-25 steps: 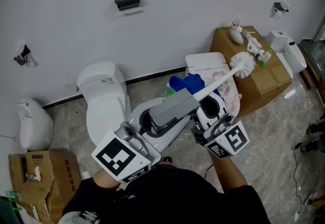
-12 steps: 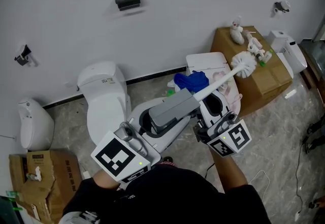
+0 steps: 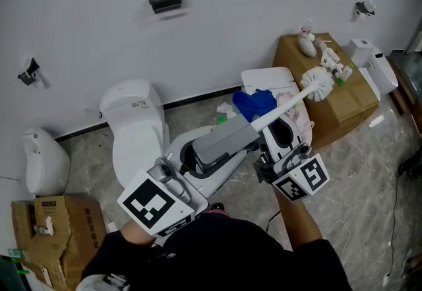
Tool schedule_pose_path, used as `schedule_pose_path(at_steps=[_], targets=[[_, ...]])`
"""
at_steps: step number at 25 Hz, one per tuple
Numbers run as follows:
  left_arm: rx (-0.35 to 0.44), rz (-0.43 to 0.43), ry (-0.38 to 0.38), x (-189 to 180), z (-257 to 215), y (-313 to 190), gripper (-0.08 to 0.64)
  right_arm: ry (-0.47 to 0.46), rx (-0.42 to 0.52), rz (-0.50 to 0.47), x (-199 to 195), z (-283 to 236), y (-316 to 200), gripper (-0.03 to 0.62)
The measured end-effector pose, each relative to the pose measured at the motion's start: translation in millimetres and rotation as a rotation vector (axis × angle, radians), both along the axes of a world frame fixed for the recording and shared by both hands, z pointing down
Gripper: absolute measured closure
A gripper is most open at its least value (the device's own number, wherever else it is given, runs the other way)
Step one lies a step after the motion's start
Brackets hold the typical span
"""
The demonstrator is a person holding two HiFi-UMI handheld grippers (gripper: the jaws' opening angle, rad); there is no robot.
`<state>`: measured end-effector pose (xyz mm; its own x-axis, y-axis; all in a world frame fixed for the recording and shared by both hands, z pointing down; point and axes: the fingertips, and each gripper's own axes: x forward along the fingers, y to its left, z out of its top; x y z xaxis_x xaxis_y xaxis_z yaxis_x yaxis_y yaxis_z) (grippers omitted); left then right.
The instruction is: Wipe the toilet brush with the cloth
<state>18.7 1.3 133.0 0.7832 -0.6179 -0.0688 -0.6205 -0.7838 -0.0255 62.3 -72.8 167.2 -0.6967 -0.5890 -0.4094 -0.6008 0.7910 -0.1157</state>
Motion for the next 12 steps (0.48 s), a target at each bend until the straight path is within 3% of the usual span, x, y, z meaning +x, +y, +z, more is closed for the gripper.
schedule_pose_path(at_steps=[5,12], targets=[[0.000,-0.003,-0.006,28,-1,-14,0.393,-0.013,-0.005,0.010,34,0,-18,0.528],[0.007,-0.006,-0.007,21,-1,-9,0.393,-0.013,-0.014,0.029,36,0,-18,0.528]])
